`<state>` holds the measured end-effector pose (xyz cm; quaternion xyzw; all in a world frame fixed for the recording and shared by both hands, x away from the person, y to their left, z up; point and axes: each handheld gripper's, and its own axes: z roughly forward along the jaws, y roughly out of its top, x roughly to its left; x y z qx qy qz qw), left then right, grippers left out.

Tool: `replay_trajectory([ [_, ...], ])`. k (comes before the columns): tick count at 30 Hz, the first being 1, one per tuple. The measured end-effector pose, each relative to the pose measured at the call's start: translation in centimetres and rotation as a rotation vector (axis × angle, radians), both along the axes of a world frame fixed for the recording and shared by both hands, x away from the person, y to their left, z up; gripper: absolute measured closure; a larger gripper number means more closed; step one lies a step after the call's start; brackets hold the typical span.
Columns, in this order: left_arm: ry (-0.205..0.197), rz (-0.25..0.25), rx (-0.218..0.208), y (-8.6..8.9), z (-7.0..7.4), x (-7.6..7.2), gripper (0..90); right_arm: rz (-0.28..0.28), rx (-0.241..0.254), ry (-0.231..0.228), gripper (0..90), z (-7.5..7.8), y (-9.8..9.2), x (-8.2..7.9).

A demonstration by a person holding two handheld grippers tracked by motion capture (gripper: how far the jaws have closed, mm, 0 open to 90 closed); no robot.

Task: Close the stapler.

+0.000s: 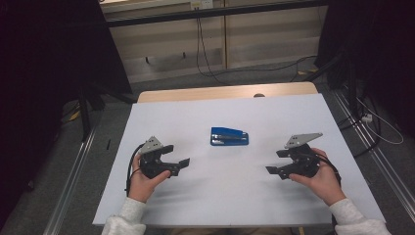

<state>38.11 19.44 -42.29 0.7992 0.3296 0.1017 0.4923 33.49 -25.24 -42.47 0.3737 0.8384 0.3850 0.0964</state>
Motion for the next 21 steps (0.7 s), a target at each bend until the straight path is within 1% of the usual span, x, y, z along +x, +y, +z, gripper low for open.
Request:
replay_trajectory([
  [1,-0.001,0.0,0.006,0.2,0.0,-0.1,11.4,0.0,0.0,-0.001,24.4,0.0,0.0,-0.1],
  [3,0.002,0.005,0.001,0.6,0.0,-0.3,10.6,0.002,-0.004,0.001,24.2,-0.1,0.0,-0.3],
  [4,0.005,0.003,0.008,0.8,0.0,-0.4,10.1,0.001,-0.006,0.005,24.1,-0.1,0.0,-0.4],
  [5,0.008,0.012,0.01,0.9,0.1,-0.5,9.2,0.003,-0.009,0.005,23.9,-0.2,0.0,-0.5],
  [7,-0.001,0.017,-0.001,1.2,0.1,-0.8,8.3,0.004,-0.009,0.007,23.4,-0.2,0.0,-0.7],
  [8,-0.001,0.009,-0.005,1.4,0.1,-1.0,8.3,0.005,-0.008,0.006,23.1,-0.2,0.0,-0.8],
  [14,0.001,0.012,0.005,2.3,-0.1,-1.6,8.3,0.007,-0.011,0.006,22.8,-0.2,-0.1,-1.1],
  [15,0.002,0.025,-0.009,2.6,-0.1,-1.8,8.3,0.006,-0.011,0.006,22.6,-0.2,-0.1,-1.3],
  [17,0.004,0.026,0.001,3.0,-0.1,-2.0,8.3,0.008,-0.01,0.007,22.4,-0.2,-0.2,-1.4],
  [18,-0.003,0.028,0.009,3.2,-0.1,-2.2,8.2,0.008,-0.01,0.004,22.4,-0.1,-0.2,-1.4],
  [19,-0.003,0.028,0.009,3.2,-0.1,-2.2,8.1,0.008,-0.01,0.006,22.2,-0.1,-0.2,-1.5],
  [20,-0.001,0.023,0.004,3.5,-0.1,-2.3,8.1,0.008,-0.01,0.006,22.2,-0.1,-0.2,-1.5],
  [21,0.001,0.027,0.008,3.9,-0.2,-2.5,8.1,0.008,-0.012,0.006,22.2,-0.1,-0.3,-1.7],
])
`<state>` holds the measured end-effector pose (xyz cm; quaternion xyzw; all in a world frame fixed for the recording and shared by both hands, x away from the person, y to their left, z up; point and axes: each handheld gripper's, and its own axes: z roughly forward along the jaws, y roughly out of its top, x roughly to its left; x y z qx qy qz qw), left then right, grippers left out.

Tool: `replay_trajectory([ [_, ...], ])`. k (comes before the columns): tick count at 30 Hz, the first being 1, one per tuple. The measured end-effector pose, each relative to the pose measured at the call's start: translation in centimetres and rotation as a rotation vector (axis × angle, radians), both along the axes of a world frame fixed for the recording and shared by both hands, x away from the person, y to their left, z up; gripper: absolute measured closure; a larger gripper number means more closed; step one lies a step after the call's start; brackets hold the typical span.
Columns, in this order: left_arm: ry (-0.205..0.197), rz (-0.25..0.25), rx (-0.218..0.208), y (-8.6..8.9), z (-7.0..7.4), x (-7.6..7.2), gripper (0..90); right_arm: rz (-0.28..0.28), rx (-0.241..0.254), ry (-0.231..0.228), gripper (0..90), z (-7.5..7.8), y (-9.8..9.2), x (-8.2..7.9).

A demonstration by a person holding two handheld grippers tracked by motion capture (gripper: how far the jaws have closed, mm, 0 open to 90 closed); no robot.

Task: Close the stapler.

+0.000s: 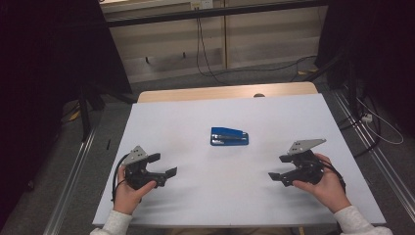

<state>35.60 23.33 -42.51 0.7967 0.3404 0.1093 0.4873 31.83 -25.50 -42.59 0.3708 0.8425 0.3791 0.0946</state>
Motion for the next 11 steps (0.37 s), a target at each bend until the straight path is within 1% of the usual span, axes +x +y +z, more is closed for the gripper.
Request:
replay_trajectory([
  [2,0.001,0.005,0.002,0.2,-0.1,-0.1,8.2,0.0,0.002,-0.001,22.1,0.0,-0.1,-0.1],
  [3,0.01,0.012,-0.006,0.5,-0.2,-0.4,8.2,0.0,0.002,0.0,22.0,0.0,-0.1,-0.2],
  [5,0.004,0.013,-0.004,0.9,-0.3,-0.5,8.2,0.004,0.003,0.002,21.8,0.0,-0.1,-0.4],
  [8,0.007,0.019,0.001,1.2,-0.3,-0.7,8.2,0.009,0.002,0.005,21.5,-0.1,-0.1,-0.5],
  [9,0.007,0.031,0.0,1.4,-0.4,-0.7,8.2,0.007,0.001,0.007,21.4,-0.1,-0.1,-0.5],
  [11,0.003,0.029,0.004,1.5,-0.4,-0.7,8.0,0.012,-0.001,0.005,21.3,-0.2,-0.1,-0.4],
])
